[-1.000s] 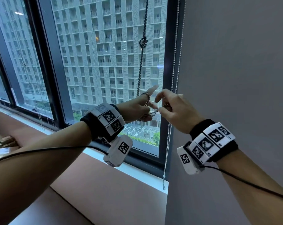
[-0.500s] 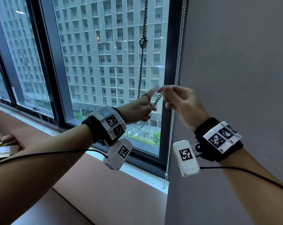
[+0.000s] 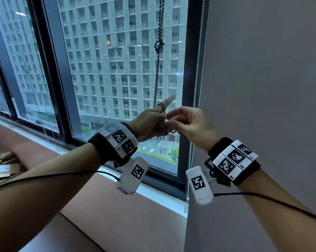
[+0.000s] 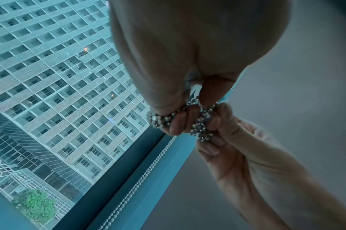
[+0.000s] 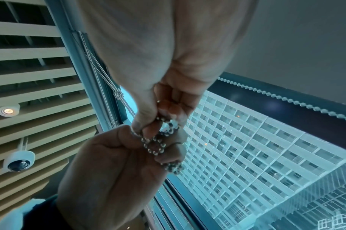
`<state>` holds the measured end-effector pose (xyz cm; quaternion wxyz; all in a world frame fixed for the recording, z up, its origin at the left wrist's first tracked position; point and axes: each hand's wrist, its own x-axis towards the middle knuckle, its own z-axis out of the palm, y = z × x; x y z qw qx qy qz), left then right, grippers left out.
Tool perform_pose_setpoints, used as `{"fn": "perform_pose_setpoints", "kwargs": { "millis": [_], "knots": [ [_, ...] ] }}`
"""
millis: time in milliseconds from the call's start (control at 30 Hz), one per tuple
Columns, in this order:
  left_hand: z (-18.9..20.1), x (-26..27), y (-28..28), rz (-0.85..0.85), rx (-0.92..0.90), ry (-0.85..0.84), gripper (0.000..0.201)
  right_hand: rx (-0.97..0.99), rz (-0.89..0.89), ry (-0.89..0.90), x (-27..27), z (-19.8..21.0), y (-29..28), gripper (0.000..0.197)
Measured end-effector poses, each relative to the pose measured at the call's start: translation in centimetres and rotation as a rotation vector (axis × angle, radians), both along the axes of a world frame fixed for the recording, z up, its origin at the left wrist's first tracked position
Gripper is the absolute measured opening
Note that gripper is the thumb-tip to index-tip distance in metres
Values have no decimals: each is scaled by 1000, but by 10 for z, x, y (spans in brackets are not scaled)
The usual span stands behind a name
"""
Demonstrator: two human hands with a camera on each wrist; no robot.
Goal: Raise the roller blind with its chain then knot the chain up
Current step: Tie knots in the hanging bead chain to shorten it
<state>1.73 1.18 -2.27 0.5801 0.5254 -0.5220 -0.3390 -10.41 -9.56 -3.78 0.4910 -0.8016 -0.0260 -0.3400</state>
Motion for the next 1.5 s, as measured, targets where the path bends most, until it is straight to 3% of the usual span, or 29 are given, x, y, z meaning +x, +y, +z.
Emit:
{"fn": "perform_pose_setpoints", "kwargs": {
  "millis": [100,200,300,400,567,733,900,1000,1167,1333,1433,1500],
  "knots": [
    [2,-3,0,-40,-7,48,87,-127,-59,48,-2,7,4,19],
    [4,-3,4,-100,-12,105,76,-503,-274,114,-6,19,7,18],
    [6,-3,4,-149,22,78,66,-659,-381,34,-11,29,11,11],
    [8,-3,6,-189,53,73,44,-595,-323,-15,-9,26,12,8],
    [10,-9,6,-165,53,101,32,-426,-333,-44,6,6,12,6],
    [8,-8,6,-151,39,88,57,-285,-387,-144,13,-5,13,6],
    [8,-6,6,-119,38,49,62,-178,-355,-161,16,-5,12,13],
    [9,-4,7,-135,45,87,60,-99,-326,-172,19,-7,15,13],
    [14,-8,14,-178,60,86,38,-61,-240,-193,14,-3,20,10],
    [11,-6,13,-97,80,28,65,-32,-223,-187,15,-4,26,12],
    [10,-6,13,-96,86,1,64,48,-192,-161,18,-4,28,12],
    [11,-7,15,-109,85,-3,52,96,-190,-148,19,-3,29,13]
  ]
}}
